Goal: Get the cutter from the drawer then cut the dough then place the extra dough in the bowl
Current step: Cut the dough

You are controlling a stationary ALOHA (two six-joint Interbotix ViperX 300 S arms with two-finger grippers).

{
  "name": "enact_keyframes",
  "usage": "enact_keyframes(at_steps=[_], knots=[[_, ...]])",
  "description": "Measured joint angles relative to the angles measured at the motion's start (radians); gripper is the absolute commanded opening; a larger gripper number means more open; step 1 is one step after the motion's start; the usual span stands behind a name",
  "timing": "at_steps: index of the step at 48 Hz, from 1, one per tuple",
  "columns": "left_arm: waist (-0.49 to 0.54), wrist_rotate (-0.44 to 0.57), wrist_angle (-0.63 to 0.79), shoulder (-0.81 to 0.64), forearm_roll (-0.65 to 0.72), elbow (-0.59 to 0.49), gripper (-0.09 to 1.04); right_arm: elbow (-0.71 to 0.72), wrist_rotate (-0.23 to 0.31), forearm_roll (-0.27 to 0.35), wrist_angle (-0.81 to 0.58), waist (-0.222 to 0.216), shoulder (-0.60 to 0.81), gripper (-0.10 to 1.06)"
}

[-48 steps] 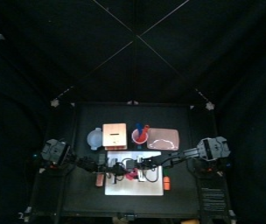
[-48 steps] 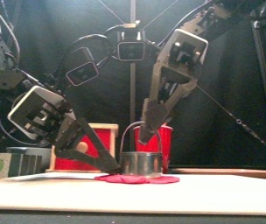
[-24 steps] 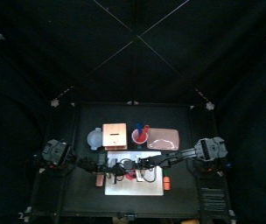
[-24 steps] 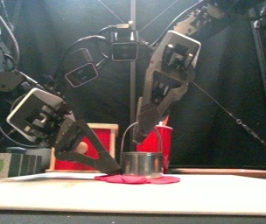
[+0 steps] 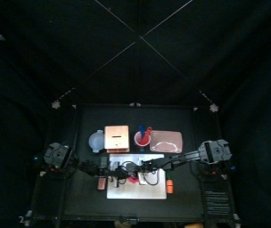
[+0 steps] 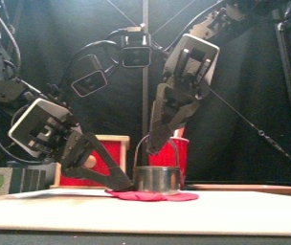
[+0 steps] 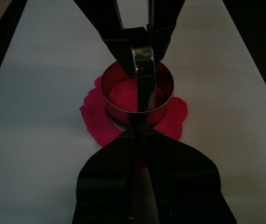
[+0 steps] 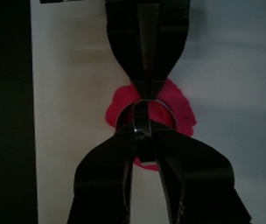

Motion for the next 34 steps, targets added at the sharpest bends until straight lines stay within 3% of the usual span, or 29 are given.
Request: enact_keyframes(at_steps=[34], knots=[[-0.002,-0.002,-0.002,0.011,-0.011,-0.006,0.55,-0.034,0.002,-0.002,0.026,0.0,-0.002,0.59]])
